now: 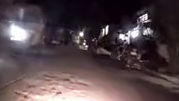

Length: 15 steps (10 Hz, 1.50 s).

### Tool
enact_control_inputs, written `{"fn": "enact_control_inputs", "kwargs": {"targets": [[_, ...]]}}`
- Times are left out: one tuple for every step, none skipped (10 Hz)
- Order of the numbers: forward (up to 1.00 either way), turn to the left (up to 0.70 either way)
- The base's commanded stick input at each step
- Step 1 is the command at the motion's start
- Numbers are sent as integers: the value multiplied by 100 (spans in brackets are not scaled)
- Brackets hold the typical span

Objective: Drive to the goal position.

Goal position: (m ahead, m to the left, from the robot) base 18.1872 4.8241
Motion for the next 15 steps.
{"fn": "enact_control_inputs", "kwargs": {"targets": [[54, -2], [54, -13], [54, -13], [54, -13], [54, -13], [54, -13], [54, -13], [54, -13], [54, -13], [54, -13], [54, -9], [54, 0], [54, 0], [54, 0], [54, 0]]}}
